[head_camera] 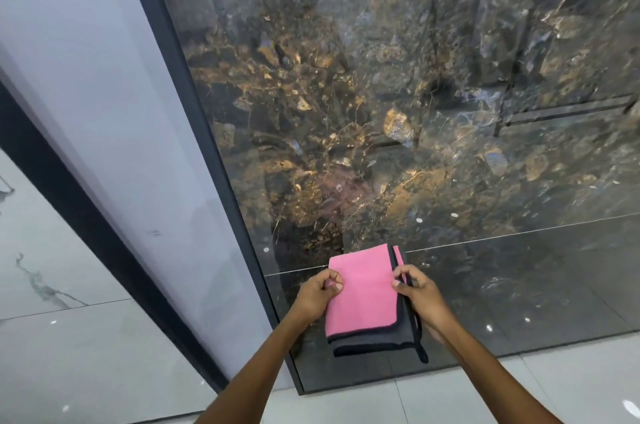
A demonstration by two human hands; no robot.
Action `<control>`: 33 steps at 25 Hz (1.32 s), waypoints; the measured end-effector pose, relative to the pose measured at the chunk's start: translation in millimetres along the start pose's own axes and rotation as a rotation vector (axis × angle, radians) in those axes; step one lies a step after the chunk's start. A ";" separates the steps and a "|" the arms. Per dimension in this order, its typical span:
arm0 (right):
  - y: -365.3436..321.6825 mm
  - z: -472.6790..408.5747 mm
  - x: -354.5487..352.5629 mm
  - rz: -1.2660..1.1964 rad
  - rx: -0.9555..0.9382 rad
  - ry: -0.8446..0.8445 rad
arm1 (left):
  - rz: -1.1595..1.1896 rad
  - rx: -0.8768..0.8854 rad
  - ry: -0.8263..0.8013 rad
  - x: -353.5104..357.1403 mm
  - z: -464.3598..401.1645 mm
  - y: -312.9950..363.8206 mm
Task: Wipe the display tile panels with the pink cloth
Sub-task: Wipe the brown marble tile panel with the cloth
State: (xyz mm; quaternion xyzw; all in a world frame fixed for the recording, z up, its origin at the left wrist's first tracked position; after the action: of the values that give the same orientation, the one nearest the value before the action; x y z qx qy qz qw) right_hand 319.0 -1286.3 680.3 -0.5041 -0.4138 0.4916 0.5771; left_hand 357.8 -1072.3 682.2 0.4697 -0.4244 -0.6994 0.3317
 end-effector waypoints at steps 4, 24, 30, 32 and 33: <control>-3.0 6.5 28.4 -0.073 0.078 -0.257 | 0.105 -0.065 -0.168 -9.5 3.5 -4.6; -109.4 48.3 17.6 0.426 -0.615 0.398 | 0.075 0.083 -0.270 -12.5 23.4 45.0; -54.2 28.5 80.0 0.134 -0.194 0.026 | 0.263 0.046 -0.522 34.6 36.0 54.7; -53.7 19.6 78.9 0.177 -0.197 0.081 | 0.205 0.014 -0.581 42.5 41.9 53.7; -55.1 18.0 81.8 0.207 -0.175 0.071 | 0.156 0.014 -0.571 39.5 42.2 52.4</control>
State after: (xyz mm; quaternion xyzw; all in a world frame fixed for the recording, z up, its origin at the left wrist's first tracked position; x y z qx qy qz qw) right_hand 324.0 -1203.1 736.0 -0.6096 -0.3802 0.4923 0.4914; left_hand 308.2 -1116.4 723.1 0.2223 -0.5403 -0.7727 0.2481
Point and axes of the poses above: each hand's wrist, its own z-axis away from the middle knuckle, its own x-axis out of the palm, y = z × x, the point moved 9 cm from there along -z, towards the middle knuckle
